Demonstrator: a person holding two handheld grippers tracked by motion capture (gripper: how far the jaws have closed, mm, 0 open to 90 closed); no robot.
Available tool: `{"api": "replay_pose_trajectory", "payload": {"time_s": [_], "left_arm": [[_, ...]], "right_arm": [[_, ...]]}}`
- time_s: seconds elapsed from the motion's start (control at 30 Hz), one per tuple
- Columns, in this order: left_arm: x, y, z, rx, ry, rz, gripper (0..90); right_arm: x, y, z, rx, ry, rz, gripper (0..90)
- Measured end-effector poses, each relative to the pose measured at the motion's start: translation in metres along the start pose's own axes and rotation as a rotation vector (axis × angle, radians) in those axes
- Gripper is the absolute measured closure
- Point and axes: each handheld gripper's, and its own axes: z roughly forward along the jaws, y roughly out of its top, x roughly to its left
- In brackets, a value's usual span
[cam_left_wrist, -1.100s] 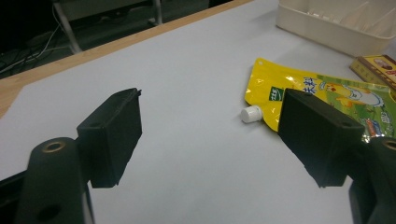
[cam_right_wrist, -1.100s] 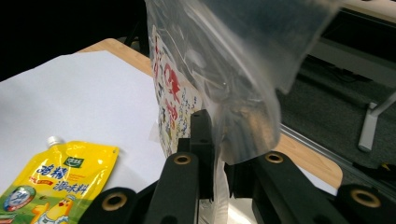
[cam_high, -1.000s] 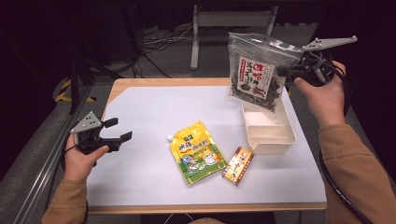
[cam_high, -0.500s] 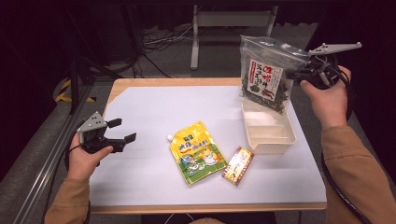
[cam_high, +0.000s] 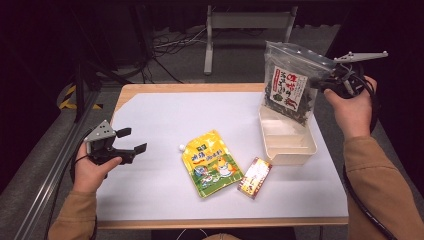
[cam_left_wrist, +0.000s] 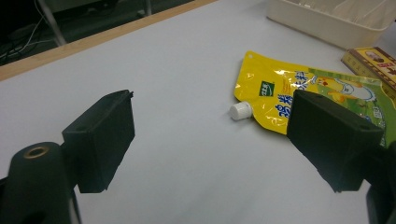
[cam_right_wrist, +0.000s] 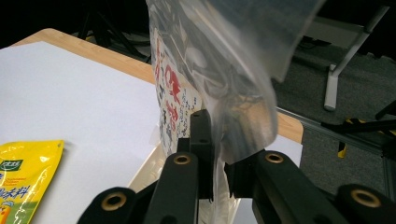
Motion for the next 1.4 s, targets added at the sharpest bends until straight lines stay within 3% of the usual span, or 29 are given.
{"api": "replay_pose_trajectory", "payload": {"time_s": [0.97, 1.4], "left_arm": [[-0.001, 0.000, 0.003, 0.010, -0.004, 0.006, 15.8], [-0.002, 0.002, 0.007, 0.014, -0.015, 0.006, 15.8]], "right_arm": [[-0.008, -0.030, 0.024, 0.035, 0.019, 0.057, 81.7], [-0.023, -0.045, 0.024, 0.052, 0.014, 0.130, 75.2]]}}
